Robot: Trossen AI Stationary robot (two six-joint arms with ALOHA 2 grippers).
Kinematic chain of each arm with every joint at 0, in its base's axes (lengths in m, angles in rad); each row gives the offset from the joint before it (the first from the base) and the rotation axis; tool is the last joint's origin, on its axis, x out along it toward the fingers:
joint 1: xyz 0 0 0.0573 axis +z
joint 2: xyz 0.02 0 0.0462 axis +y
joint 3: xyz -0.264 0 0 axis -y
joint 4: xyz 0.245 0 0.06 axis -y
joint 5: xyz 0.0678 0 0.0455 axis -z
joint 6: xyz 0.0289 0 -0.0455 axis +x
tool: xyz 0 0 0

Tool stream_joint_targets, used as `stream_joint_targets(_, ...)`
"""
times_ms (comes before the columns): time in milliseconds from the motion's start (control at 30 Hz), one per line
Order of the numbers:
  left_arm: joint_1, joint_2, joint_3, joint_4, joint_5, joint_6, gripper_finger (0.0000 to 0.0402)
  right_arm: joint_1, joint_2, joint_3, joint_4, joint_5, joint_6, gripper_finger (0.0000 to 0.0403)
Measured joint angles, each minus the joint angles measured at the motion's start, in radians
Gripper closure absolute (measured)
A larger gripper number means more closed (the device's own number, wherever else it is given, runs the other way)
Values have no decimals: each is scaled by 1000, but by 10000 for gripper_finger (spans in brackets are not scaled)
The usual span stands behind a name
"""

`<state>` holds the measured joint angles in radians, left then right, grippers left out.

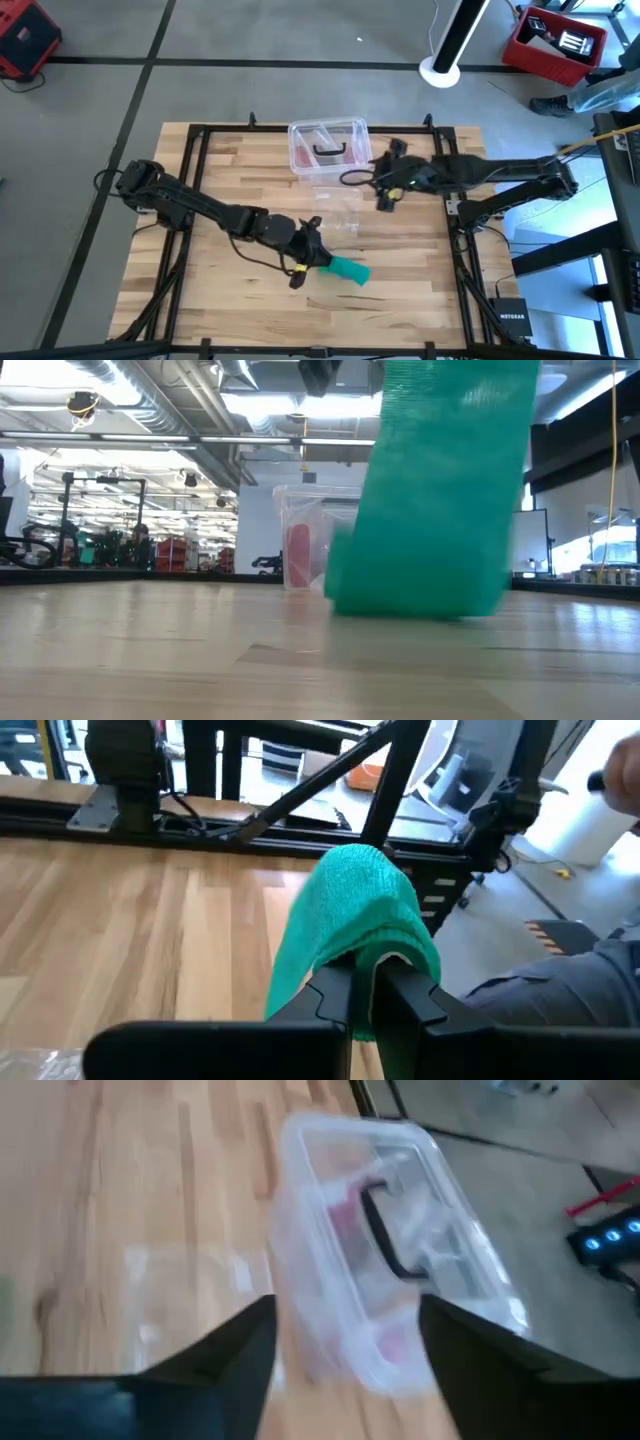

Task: Roll bandage
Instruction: Roll the green bandage

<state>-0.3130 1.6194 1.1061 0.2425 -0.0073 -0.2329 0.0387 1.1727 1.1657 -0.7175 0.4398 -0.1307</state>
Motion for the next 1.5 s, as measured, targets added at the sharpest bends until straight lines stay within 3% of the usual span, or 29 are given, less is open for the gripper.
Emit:
stream_joint_targets(167, 24, -61, 0, 9, 5, 0, 386, 0, -13, 169, -263, -46, 53, 94)
stream_joint_targets(333, 43, -143, 0, 26, -130, 49, 386, 4, -76, 173, -285, -279, 175, 76)
stream_joint_targets(433, 44, -179, 0, 64, -228, 126, 386, 55, -125, 83, -193, -315, 220, 75)
stream_joint_targets(533, 48, -206, 0, 85, -291, 193, 386, 130, -181, -44, -13, -282, 229, 75)
stream_joint_targets(767, 60, -213, 1, 89, -311, 244, 386, 252, -235, -353, 436, -196, 264, 75)
stream_joint_targets(867, 60, -213, 1, 90, -311, 243, 386, 256, -206, -418, 494, -230, 289, 74)
stream_joint_targets(1033, 60, -213, 1, 88, -311, 241, 386, 256, -170, -420, 535, -178, 337, 78)
stream_joint_targets(1333, 59, -213, 1, 89, -311, 238, 386, 256, -146, -418, 783, -136, 176, 166)
stream_joint_targets(1500, 56, -213, 1, 107, -302, 259, 386, 256, -92, -418, 847, -139, 47, 280)
